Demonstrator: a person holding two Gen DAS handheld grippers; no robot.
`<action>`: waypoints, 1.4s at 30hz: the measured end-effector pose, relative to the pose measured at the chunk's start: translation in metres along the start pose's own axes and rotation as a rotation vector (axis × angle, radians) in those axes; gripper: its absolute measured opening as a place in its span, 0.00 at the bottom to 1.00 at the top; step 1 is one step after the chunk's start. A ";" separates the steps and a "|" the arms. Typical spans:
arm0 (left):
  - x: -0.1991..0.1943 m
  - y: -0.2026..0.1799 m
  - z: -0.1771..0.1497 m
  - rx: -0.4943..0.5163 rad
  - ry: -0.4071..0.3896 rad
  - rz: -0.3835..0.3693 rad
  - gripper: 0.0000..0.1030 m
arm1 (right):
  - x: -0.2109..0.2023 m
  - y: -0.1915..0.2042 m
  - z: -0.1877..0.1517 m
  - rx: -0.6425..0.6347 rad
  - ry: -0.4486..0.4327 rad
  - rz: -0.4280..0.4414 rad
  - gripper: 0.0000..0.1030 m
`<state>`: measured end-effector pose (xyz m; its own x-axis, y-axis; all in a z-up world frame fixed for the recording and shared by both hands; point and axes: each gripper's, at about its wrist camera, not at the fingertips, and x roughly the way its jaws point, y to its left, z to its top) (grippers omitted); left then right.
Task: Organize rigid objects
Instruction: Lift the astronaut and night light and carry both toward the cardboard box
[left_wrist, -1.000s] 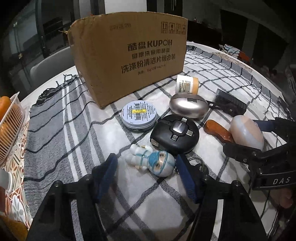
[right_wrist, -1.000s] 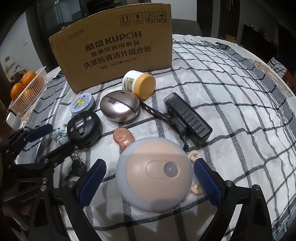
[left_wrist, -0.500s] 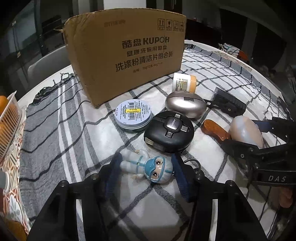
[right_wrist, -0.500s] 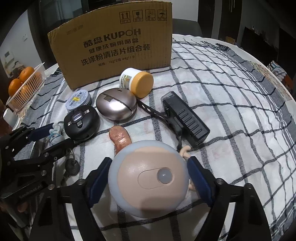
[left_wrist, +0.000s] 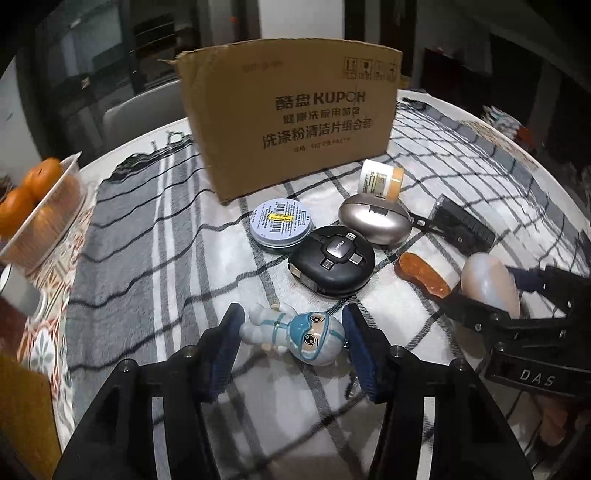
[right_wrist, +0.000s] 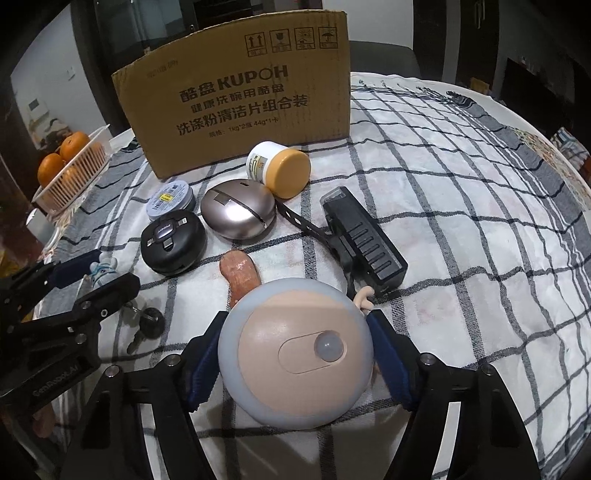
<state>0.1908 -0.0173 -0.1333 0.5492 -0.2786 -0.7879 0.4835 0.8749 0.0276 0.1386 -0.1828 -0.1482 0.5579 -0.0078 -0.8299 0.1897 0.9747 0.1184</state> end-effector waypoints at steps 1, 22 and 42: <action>-0.003 -0.001 -0.001 -0.022 0.001 0.001 0.53 | -0.001 -0.002 0.000 0.002 0.002 0.009 0.72; -0.065 -0.020 -0.009 -0.223 -0.059 0.166 0.53 | -0.044 -0.019 0.000 -0.040 -0.061 0.072 0.72; -0.114 -0.025 0.044 -0.208 -0.213 0.195 0.53 | -0.097 -0.023 0.047 -0.065 -0.222 0.097 0.72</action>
<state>0.1466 -0.0247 -0.0170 0.7577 -0.1556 -0.6337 0.2183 0.9756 0.0215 0.1181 -0.2147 -0.0447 0.7359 0.0443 -0.6757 0.0784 0.9856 0.1501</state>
